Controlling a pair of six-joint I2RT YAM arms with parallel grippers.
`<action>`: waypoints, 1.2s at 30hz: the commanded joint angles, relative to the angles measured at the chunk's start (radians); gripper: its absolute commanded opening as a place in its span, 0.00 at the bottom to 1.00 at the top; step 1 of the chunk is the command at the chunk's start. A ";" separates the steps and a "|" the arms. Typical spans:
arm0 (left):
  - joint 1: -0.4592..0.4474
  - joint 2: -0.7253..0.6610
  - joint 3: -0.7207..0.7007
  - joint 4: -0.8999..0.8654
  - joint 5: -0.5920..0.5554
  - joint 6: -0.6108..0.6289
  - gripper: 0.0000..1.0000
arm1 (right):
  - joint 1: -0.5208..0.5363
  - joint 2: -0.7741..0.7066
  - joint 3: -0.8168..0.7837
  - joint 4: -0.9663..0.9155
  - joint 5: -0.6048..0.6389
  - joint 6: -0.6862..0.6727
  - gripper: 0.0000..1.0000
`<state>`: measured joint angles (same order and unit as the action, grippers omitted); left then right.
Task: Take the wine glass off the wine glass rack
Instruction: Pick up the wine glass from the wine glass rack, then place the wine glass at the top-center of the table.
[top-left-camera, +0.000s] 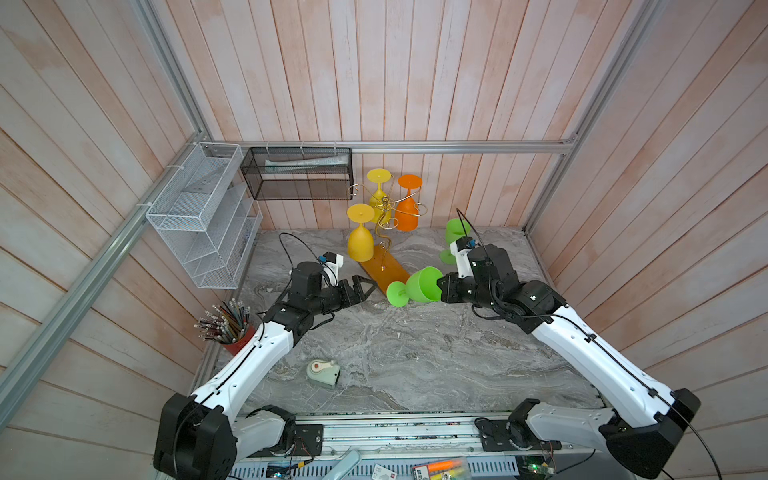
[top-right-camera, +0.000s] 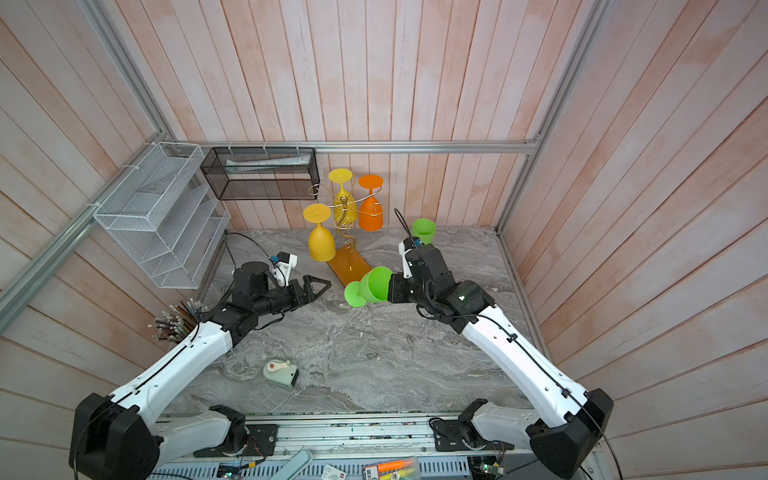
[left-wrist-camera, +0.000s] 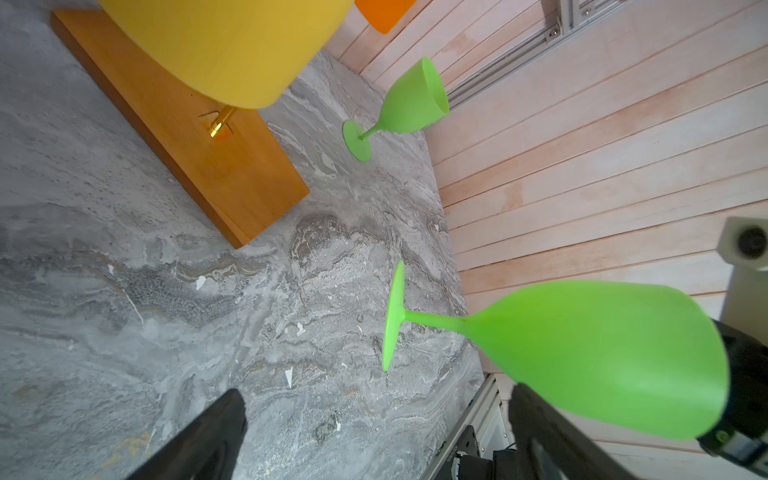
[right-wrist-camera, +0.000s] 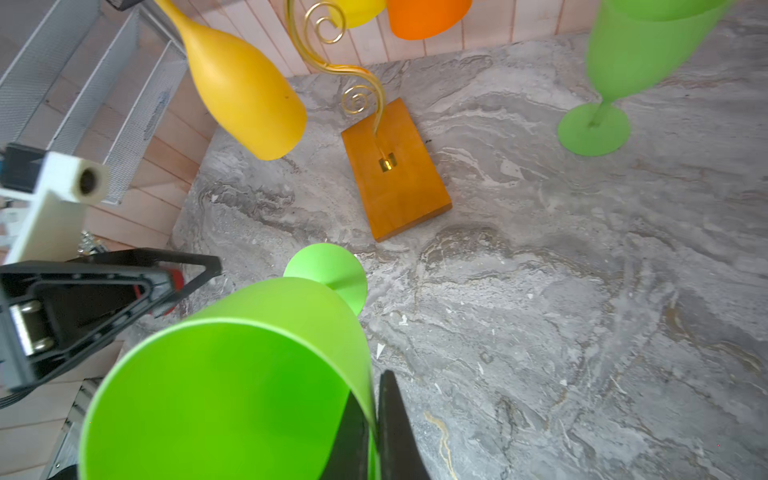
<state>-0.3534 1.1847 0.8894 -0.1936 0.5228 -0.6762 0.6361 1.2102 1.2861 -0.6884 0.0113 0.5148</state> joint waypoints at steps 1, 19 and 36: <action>0.005 -0.043 0.064 -0.099 -0.049 0.095 1.00 | -0.055 0.009 0.020 -0.118 0.019 -0.015 0.00; 0.005 -0.162 0.183 -0.253 -0.015 0.420 1.00 | -0.374 0.256 0.192 -0.261 0.091 -0.122 0.00; 0.007 -0.167 0.061 -0.167 -0.100 0.466 1.00 | -0.453 0.575 0.457 -0.318 0.094 -0.212 0.00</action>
<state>-0.3531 1.0229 0.9638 -0.3870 0.4522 -0.2424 0.1864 1.7485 1.6886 -0.9577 0.0834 0.3351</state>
